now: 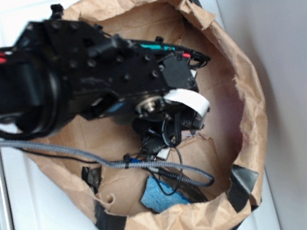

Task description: Grab the gray animal.

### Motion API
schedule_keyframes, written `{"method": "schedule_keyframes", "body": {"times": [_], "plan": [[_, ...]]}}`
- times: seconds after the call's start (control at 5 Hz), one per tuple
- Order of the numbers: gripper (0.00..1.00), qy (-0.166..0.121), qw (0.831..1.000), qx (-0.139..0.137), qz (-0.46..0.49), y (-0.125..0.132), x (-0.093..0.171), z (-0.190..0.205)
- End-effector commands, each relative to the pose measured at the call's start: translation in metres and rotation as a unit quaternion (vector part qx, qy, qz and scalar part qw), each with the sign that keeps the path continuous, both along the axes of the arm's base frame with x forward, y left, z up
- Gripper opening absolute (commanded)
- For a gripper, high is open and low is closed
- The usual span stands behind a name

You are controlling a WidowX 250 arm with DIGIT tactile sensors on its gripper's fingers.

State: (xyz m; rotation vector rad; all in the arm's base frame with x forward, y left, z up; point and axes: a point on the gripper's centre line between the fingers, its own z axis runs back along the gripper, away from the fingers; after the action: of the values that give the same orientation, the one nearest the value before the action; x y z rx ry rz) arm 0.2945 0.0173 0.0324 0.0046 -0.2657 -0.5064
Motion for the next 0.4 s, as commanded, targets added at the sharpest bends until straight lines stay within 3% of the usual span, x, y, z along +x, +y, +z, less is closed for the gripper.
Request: {"method": "schedule_keyframes", "body": {"times": [0.0, 0.2], "plan": [[0.00, -0.058, 0.998, 0.012, 0.003, 0.0098, 0.0135, 0.0094], [0.00, -0.073, 0.997, 0.008, 0.013, 0.0151, 0.0144, 0.0105]]}}
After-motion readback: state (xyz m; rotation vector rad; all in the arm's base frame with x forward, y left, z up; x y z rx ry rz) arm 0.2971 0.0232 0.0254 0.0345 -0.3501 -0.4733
